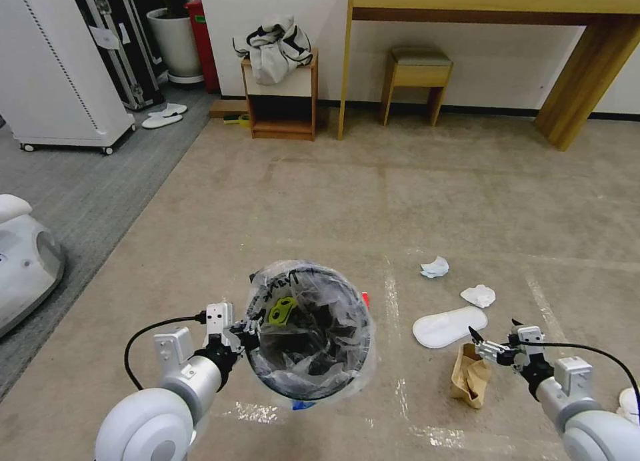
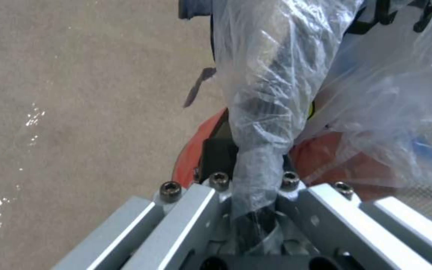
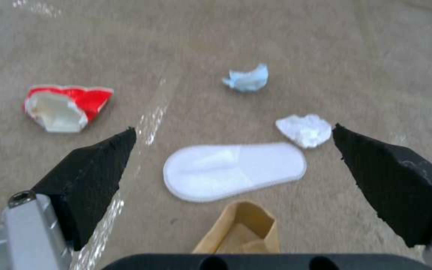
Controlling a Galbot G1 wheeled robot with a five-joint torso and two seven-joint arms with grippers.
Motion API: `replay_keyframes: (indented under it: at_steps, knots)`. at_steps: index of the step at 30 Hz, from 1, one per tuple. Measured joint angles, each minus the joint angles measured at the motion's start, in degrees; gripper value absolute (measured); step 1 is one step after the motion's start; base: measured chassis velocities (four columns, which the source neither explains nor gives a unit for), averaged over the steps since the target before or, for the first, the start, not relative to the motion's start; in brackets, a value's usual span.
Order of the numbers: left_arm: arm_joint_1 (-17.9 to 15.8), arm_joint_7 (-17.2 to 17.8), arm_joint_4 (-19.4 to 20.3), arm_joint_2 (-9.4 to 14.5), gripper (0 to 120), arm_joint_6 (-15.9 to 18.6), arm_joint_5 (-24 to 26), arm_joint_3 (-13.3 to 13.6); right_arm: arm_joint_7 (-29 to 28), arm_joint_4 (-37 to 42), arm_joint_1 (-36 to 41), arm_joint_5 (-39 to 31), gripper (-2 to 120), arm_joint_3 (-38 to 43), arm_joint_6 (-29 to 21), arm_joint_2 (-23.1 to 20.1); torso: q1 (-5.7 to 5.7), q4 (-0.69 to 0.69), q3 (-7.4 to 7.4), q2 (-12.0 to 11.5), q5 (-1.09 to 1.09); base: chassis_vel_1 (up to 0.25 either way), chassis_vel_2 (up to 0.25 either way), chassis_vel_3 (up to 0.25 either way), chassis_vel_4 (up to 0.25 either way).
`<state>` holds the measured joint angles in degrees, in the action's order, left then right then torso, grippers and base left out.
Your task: Pick up the trash bin and place the garbage on the floor into it.
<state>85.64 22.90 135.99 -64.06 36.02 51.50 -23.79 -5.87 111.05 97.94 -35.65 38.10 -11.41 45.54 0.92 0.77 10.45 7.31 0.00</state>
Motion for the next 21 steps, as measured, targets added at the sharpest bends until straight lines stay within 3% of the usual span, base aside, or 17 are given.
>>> replay_keyframes:
  at_steps: [13, 15, 21]
  knots:
    - [0.95, -1.41, -0.08, 0.84, 1, -0.95, -0.45, -1.43, -0.49, -5.27, -1.93, -7.08, 100, -6.46, -0.94, -3.01, 0.0, 0.02, 0.0, 0.0, 0.0, 0.0, 0.0, 0.0, 0.0]
    - [1.0, -1.65, -0.27, 0.72, 1, -1.12, -1.05, -1.5, -2.87, -7.46, -6.6, -12.87, 100, -10.51, -3.53, -2.9, 0.0, 0.0, 0.0, 0.0, 0.0, 0.0, 0.0, 0.0, 0.0]
    - [0.84, -2.11, -1.51, -0.38, 1, -1.43, -2.98, -0.58, -5.32, -11.38, -12.24, -18.69, 100, -15.23, -6.29, -2.25, 0.0, 0.0, 0.0, 0.0, 0.0, 0.0, 0.0, 0.0, 0.0]
